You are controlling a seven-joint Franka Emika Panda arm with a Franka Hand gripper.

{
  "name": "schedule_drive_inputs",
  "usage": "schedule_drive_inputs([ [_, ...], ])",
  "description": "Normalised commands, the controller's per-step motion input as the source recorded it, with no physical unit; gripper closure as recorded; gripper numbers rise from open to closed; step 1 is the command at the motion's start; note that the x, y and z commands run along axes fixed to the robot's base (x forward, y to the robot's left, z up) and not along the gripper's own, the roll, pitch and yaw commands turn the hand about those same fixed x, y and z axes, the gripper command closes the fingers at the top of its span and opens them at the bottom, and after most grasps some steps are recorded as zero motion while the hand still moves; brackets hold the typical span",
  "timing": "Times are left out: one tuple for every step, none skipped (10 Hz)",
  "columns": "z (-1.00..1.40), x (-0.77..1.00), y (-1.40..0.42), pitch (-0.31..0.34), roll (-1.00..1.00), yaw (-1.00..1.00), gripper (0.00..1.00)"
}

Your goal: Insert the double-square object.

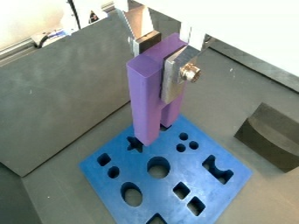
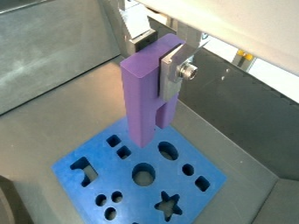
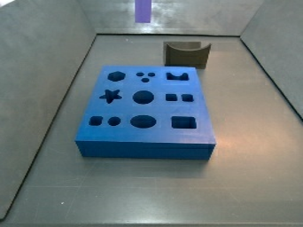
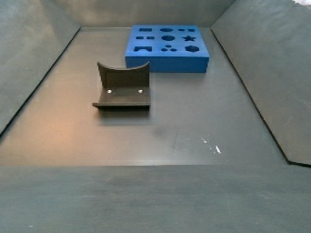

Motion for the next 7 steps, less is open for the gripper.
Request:
schedule_drive_inputs([
  [-0.13, 0.3, -0.05, 0.0, 0.06, -0.77, 1.0],
  [-0.13, 0.3, -0.05, 0.0, 0.06, -0.77, 1.0],
  [-0.13, 0.29, -0.05, 0.0, 0.06, -0.78, 1.0],
  [-0.13, 0.29, -0.05, 0.0, 0.06, -0.79, 1.0],
  [-0.16, 0.25, -0.03, 0.0, 0.06, -0.81, 1.0],
  [-0.27, 0.01, 0.0, -0.024, 0.09, -1.0, 1.0],
  [-0.28, 0.0, 0.0, -0.027, 0.09, -1.0, 1.0],
])
